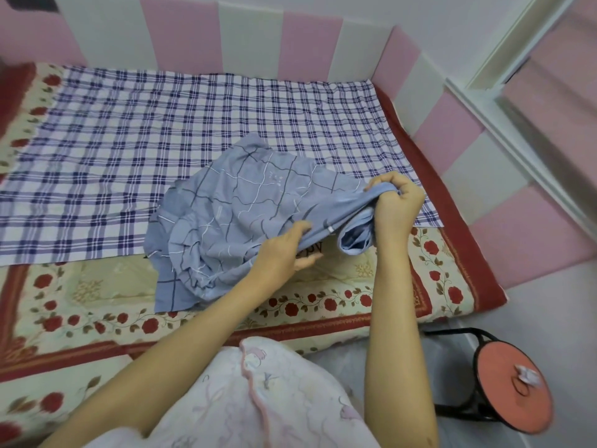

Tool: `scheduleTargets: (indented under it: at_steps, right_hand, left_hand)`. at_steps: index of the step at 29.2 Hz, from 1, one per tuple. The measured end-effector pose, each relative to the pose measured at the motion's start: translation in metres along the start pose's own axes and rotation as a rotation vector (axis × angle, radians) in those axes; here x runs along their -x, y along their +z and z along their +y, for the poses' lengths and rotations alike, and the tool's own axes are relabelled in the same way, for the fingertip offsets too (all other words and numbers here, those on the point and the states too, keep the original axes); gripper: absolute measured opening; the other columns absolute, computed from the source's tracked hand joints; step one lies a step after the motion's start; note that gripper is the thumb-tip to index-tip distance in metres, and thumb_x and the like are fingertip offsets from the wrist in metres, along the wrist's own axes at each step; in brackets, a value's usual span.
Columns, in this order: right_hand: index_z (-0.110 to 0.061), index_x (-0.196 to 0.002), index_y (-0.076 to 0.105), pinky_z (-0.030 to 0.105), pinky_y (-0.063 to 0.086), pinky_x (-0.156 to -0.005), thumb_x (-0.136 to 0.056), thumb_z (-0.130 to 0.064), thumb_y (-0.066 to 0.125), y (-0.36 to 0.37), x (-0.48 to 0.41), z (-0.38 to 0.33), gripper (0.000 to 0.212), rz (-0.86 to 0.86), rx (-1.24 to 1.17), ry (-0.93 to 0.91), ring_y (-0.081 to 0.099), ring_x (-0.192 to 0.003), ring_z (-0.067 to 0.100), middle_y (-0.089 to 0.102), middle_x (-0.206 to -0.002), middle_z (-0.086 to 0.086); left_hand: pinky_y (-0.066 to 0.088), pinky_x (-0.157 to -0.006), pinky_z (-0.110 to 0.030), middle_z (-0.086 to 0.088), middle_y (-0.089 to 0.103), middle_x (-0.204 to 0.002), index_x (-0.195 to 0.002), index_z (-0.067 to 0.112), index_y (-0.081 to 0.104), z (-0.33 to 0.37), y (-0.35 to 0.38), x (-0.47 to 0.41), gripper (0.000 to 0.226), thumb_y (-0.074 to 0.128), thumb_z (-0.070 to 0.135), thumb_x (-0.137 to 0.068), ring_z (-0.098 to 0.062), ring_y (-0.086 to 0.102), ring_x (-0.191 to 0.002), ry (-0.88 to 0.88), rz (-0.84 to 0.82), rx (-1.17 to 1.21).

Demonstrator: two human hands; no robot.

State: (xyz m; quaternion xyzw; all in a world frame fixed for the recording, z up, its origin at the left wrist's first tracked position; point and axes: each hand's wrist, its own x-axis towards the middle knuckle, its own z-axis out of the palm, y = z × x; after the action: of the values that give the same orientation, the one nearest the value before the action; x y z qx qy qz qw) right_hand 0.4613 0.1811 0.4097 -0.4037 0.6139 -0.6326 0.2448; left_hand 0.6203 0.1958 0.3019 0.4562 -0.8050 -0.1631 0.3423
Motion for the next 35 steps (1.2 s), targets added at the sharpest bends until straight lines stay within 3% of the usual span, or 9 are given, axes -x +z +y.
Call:
scheduleTargets:
  at_steps: [4, 15, 19, 20, 24, 27, 30, 33, 35]
  right_hand:
    - [-0.017, -0.044, 0.049, 0.019, 0.032, -0.048, -0.055, 0.006, 0.034, -0.002, 0.0, -0.004, 0.03, 0.02, -0.213, -0.028, 0.038, -0.046, 0.012, 0.043, -0.044, -0.006]
    - [-0.01, -0.054, 0.049, 0.02, 0.041, -0.054, -0.066, 0.018, 0.031, -0.017, -0.003, 0.01, 0.035, 0.339, -0.242, 0.034, 0.043, -0.049, 0.008, 0.048, -0.05, -0.006]
    - [-0.012, -0.098, 0.062, 0.029, 0.039, -0.066, -0.087, -0.006, 0.055, -0.024, -0.025, 0.035, 0.014, 0.114, 0.68, 0.179, 0.056, -0.079, 0.021, 0.056, -0.106, 0.006]
    - [-0.013, -0.111, 0.059, 0.03, 0.039, -0.068, -0.085, -0.011, 0.062, -0.024, -0.029, 0.038, 0.025, 0.013, 0.837, 0.238, 0.058, -0.088, 0.026, 0.05, -0.119, 0.009]
    - [-0.022, -0.132, 0.044, 0.034, 0.046, -0.074, -0.072, -0.036, 0.08, 0.005, -0.005, 0.039, 0.071, -0.417, 0.936, 0.127, 0.058, -0.1, 0.029, 0.034, -0.135, 0.009]
    - [-0.027, -0.138, 0.037, 0.039, 0.051, -0.079, -0.065, -0.066, 0.071, 0.043, 0.031, 0.035, 0.09, -0.755, 0.845, -0.01, 0.054, -0.1, 0.019, 0.032, -0.131, 0.0]
    - [-0.018, -0.123, 0.045, 0.04, 0.049, -0.065, -0.072, -0.058, 0.07, 0.069, 0.055, 0.038, 0.069, -0.687, 0.782, -0.086, 0.056, -0.085, 0.022, 0.039, -0.119, 0.001]
    - [-0.016, -0.105, 0.057, 0.034, 0.039, -0.062, -0.085, -0.016, 0.054, 0.073, 0.051, 0.039, 0.02, -0.393, 0.616, -0.044, 0.058, -0.087, 0.03, 0.059, -0.104, 0.006]
    - [-0.018, -0.107, 0.062, 0.034, 0.042, -0.064, -0.081, -0.002, 0.047, 0.063, 0.042, 0.033, 0.034, -0.327, 0.6, -0.096, 0.059, -0.089, 0.029, 0.066, -0.1, 0.006]
  left_hand:
    - [0.026, -0.05, -0.027, 0.0, 0.045, -0.076, -0.086, 0.015, 0.043, -0.021, 0.009, 0.012, 0.041, 0.056, -0.017, -0.063, -0.025, 0.048, -0.06, -0.291, 0.033, 0.043]
    - [0.037, -0.059, -0.033, -0.016, 0.058, -0.081, -0.085, 0.007, 0.057, -0.126, -0.013, 0.043, 0.019, 0.047, -0.007, -0.078, -0.035, 0.055, -0.075, -0.881, 0.16, 0.028]
    - [0.034, -0.053, -0.035, -0.018, 0.057, -0.069, -0.076, 0.005, 0.054, -0.121, -0.053, 0.007, 0.015, 0.044, -0.005, -0.08, -0.031, 0.052, -0.065, -0.729, 0.16, 0.039]
    - [0.028, -0.049, -0.033, -0.015, 0.052, -0.062, -0.069, 0.007, 0.049, -0.112, -0.064, -0.009, 0.016, 0.045, -0.005, -0.079, -0.029, 0.047, -0.06, -0.647, 0.104, 0.016]
    - [0.014, -0.047, -0.031, -0.009, 0.033, -0.051, -0.062, 0.008, 0.04, -0.066, -0.078, -0.05, 0.02, 0.048, -0.002, -0.076, -0.022, 0.03, -0.048, -0.352, -0.09, -0.07]
    - [0.016, -0.045, -0.029, 0.002, 0.034, -0.051, -0.065, 0.011, 0.048, -0.039, -0.08, -0.072, 0.015, 0.05, 0.003, -0.078, -0.012, 0.029, -0.046, -0.209, -0.124, -0.12]
    - [0.017, -0.046, -0.028, 0.006, 0.038, -0.051, -0.061, 0.015, 0.043, -0.021, -0.08, -0.083, 0.019, 0.049, 0.009, -0.077, -0.019, 0.034, -0.051, -0.112, -0.118, -0.126]
    - [0.026, -0.051, -0.029, -0.004, 0.057, -0.064, -0.074, 0.009, 0.059, -0.021, -0.084, -0.083, 0.012, 0.048, 0.012, -0.073, -0.024, 0.046, -0.062, -0.077, -0.077, -0.074]
    - [0.034, -0.053, -0.031, -0.01, 0.065, -0.075, -0.085, 0.009, 0.064, -0.027, -0.089, -0.077, 0.025, 0.046, 0.017, -0.069, -0.029, 0.055, -0.07, -0.09, -0.028, -0.056]
